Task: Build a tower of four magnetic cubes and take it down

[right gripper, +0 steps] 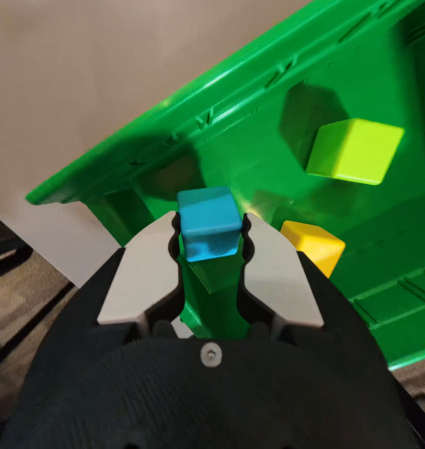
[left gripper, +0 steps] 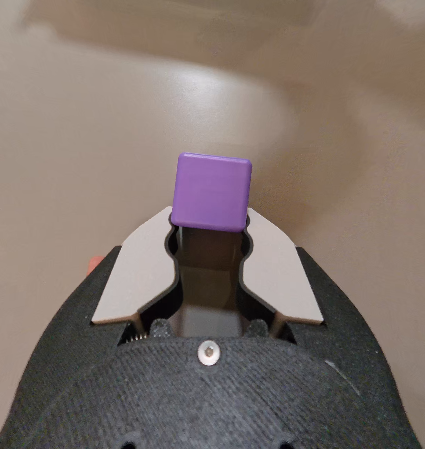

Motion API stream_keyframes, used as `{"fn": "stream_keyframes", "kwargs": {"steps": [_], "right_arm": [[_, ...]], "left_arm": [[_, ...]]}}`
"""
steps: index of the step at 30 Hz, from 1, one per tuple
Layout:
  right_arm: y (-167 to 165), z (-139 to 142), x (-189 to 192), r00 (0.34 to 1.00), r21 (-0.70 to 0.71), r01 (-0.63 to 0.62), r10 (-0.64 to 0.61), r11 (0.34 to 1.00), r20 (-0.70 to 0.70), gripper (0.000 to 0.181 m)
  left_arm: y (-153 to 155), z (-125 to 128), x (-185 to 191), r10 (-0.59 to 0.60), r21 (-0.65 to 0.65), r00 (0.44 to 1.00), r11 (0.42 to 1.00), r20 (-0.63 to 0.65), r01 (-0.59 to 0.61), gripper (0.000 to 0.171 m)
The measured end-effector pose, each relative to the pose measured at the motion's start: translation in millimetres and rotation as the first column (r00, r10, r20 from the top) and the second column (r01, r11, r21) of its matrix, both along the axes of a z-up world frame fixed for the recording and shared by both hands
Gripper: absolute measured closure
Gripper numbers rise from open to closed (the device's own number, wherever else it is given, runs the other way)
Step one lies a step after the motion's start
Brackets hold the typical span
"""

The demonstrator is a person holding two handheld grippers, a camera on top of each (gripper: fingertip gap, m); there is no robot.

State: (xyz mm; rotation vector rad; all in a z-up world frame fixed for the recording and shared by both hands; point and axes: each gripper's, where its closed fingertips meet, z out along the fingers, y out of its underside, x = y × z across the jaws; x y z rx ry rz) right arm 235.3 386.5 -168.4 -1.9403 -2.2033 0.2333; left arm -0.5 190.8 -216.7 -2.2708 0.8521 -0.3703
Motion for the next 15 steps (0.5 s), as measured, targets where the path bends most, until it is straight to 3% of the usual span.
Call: {"fn": "stream_keyframes", "kwargs": {"steps": [8, 15], "right_arm": [[6.4, -17.4, -13.9, 0.989, 0.049, -0.024, 0.016, 0.999, 0.150, 0.131], [1.0, -14.2, -22.0, 0.992, 0.032, -0.049, 0.045, 0.998, 0.119, 0.120]], "left_arm": [[0.0, 0.0, 0.2, -0.001, -0.002, 1.000, 1.000, 0.003, 0.001, 0.120], [0.1, 0.2, 0.1, -0.002, -0.003, 1.000, 1.000, 0.005, 0.002, 0.120]]}}
